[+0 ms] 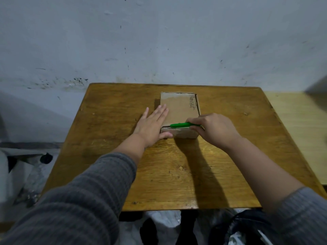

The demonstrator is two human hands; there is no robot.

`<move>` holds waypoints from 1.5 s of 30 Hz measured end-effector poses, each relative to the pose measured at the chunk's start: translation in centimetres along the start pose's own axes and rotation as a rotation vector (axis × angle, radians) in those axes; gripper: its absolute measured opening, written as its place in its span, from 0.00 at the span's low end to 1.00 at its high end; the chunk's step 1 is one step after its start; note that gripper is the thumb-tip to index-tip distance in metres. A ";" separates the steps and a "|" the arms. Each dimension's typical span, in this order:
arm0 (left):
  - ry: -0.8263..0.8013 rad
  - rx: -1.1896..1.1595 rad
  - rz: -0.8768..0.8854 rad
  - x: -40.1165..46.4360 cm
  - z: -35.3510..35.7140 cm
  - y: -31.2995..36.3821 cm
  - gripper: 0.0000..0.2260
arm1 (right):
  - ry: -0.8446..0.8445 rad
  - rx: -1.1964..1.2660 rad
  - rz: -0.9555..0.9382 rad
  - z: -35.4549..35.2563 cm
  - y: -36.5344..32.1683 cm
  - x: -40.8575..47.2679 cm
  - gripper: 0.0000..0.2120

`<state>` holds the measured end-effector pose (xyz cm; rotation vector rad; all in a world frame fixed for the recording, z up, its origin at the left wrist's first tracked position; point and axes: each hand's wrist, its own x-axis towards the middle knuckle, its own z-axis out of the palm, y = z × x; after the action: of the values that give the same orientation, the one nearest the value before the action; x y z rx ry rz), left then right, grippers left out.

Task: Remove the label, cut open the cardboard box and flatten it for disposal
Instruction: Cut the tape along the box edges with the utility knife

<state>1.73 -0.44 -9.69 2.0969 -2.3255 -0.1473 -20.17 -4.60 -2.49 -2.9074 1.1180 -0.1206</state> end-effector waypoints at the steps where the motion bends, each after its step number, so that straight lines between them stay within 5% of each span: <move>1: 0.000 -0.008 -0.001 0.0 0.0 0.1 0.42 | -0.016 -0.006 -0.007 -0.1 -0.1 0.0 0.15; 9: -0.011 -0.007 0.007 0.1 -0.1 0.0 0.41 | -0.129 -0.001 0.139 -1.4 2.9 -1.1 0.17; 18: 0.003 -0.007 0.013 0.1 -0.4 -0.1 0.42 | 0.105 0.003 0.023 -0.4 1.3 -0.7 0.14; 45: -0.027 -0.003 -0.016 0.1 -0.5 0.3 0.42 | 0.048 -0.060 -0.003 -0.1 -0.9 -0.1 0.16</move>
<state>1.45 -0.51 -9.13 2.1257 -2.3222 -0.1803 -19.65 -3.80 -2.37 -2.9739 1.1440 -0.1603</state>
